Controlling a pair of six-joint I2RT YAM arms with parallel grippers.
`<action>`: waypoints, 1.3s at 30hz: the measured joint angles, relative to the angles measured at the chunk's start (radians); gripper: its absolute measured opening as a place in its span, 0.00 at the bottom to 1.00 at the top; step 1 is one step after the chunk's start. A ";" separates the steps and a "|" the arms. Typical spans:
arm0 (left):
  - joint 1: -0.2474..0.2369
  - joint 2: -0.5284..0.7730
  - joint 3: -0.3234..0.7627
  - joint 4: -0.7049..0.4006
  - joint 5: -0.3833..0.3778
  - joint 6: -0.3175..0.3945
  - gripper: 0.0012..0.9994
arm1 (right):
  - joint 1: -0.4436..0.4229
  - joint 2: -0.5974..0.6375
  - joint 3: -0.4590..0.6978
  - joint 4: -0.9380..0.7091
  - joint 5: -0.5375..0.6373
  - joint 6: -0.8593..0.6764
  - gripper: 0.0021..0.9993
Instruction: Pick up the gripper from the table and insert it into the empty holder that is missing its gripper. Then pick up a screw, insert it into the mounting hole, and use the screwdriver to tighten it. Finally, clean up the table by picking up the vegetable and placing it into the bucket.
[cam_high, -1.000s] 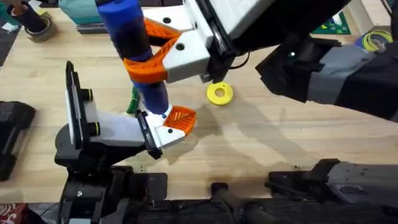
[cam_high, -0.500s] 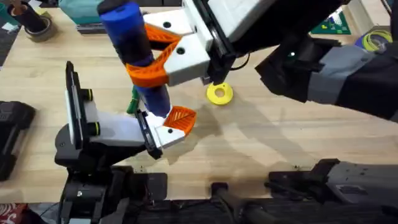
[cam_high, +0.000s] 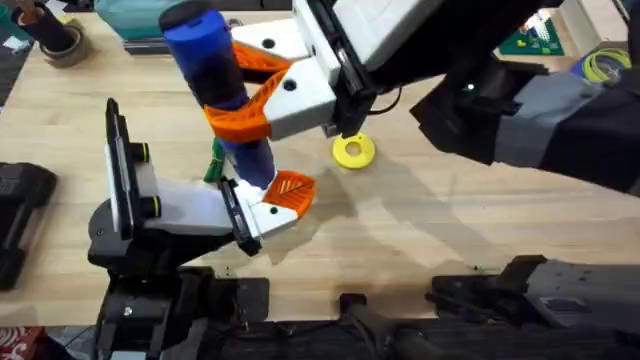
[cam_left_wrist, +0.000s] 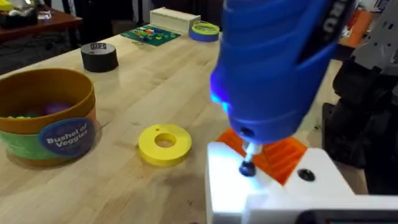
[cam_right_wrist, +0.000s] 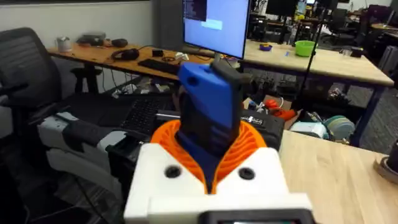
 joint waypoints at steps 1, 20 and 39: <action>0.000 0.000 0.000 0.000 0.000 0.000 0.00 | 0.000 0.000 0.000 0.000 0.000 -0.001 0.02; 0.000 0.000 0.000 0.000 0.000 0.000 0.00 | 0.000 0.000 0.000 -0.002 0.000 -0.004 0.02; 0.000 0.000 0.000 0.000 0.000 0.000 0.00 | 0.000 0.000 0.000 -0.023 0.000 -0.011 0.02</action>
